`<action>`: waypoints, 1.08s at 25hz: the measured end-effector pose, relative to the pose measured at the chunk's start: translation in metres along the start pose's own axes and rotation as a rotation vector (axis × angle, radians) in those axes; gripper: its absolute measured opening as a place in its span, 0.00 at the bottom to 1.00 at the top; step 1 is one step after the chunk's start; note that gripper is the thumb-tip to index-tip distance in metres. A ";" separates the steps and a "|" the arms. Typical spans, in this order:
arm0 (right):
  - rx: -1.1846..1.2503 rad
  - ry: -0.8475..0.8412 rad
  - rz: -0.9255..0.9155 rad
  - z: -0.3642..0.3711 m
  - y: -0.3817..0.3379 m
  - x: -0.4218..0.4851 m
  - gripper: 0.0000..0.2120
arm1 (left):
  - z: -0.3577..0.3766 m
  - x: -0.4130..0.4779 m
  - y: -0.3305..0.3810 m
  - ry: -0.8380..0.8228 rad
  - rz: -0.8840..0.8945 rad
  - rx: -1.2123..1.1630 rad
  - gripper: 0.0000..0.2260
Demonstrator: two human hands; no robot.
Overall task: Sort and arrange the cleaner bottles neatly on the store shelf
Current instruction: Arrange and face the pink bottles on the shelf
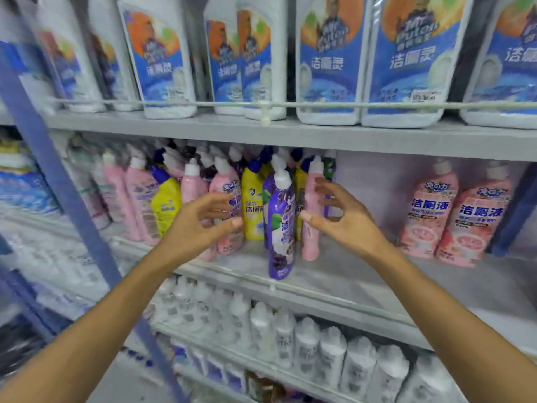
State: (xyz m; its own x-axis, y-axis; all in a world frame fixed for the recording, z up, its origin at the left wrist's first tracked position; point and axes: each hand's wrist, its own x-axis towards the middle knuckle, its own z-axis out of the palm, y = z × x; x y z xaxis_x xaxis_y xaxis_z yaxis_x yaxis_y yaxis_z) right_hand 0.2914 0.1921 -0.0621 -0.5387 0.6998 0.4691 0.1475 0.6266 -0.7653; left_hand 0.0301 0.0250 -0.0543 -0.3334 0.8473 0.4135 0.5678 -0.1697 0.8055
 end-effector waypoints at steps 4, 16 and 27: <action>-0.009 0.041 -0.071 0.023 -0.036 0.014 0.39 | -0.074 0.010 -0.031 0.160 -0.059 0.078 0.20; -0.351 -0.320 -0.139 0.127 -0.122 0.112 0.37 | -0.080 0.067 -0.045 0.171 -0.096 0.170 0.28; -0.311 0.063 0.041 0.178 -0.052 0.129 0.20 | -0.085 0.068 -0.052 0.096 -0.101 0.218 0.25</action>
State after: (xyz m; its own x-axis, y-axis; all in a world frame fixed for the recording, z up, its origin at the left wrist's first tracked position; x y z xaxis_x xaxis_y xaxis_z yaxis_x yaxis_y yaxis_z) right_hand 0.0667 0.1892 -0.0400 -0.4764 0.7405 0.4740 0.4198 0.6653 -0.6174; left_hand -0.0862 0.0486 -0.0322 -0.4606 0.8012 0.3820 0.6733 0.0349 0.7386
